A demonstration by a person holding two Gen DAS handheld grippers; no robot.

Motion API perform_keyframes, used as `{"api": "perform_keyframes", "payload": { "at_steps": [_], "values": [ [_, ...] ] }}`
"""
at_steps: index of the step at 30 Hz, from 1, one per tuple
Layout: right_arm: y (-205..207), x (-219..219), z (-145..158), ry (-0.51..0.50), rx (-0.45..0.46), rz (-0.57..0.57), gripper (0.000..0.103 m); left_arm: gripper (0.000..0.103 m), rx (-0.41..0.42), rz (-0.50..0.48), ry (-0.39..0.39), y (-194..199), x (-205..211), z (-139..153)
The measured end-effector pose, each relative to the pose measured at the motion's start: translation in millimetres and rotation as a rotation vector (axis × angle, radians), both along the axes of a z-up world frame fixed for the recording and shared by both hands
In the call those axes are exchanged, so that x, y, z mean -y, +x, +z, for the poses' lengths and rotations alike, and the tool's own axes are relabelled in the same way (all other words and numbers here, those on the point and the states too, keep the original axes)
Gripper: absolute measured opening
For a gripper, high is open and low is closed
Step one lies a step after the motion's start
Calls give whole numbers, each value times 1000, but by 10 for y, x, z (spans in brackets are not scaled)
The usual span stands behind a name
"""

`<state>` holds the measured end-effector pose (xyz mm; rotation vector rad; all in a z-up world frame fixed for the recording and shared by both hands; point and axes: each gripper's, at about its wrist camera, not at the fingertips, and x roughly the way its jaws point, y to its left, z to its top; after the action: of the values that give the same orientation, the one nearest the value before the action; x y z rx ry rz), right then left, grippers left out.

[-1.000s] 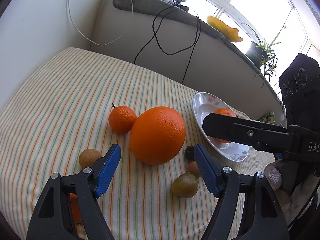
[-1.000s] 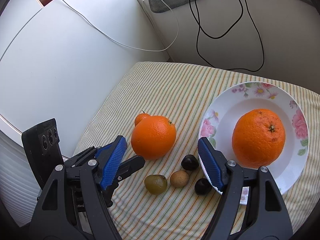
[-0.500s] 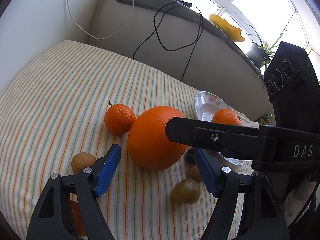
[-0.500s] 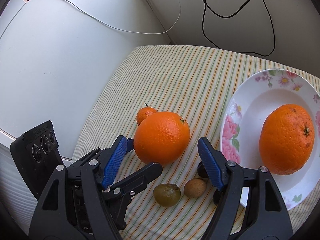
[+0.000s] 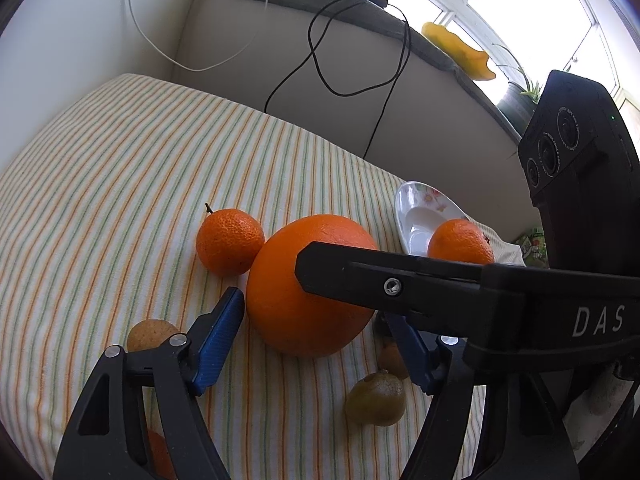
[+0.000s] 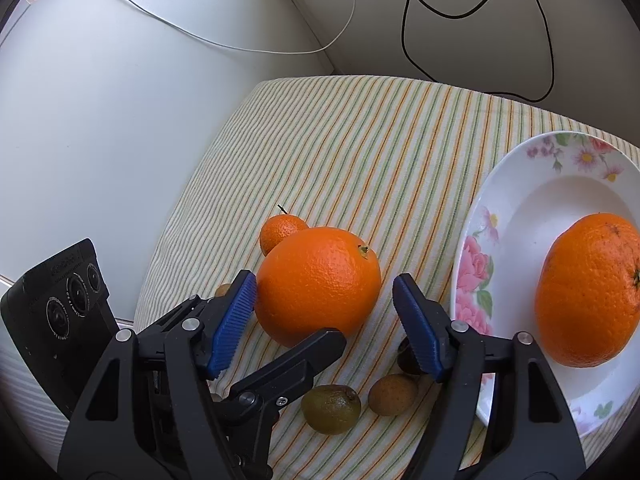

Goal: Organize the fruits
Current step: 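Move the right gripper to the second large orange and grasp it, then carry the second orange with the right gripper onto the plate beside the first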

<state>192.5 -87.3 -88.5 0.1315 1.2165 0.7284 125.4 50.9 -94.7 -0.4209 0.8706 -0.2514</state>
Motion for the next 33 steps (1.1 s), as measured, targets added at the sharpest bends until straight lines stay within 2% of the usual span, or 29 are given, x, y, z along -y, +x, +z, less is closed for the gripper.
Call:
{"api": "perform_keyframes", "payload": {
  "at_steps": [6,16,25,33],
  "values": [
    [36,-64,-50,18,-20,3,70,68,-1,-2,2,-11,-25,-7],
    [12,-32,-46,25,-10,5,68,68,13,11,13,-48,-20,32],
    [-76,38,54,43,15,7,68,68,49,6,32,-134,55,189],
    [-184,290,252,65,60,-8,68,68,88,-25,53,-183,325,354]
  ]
}}
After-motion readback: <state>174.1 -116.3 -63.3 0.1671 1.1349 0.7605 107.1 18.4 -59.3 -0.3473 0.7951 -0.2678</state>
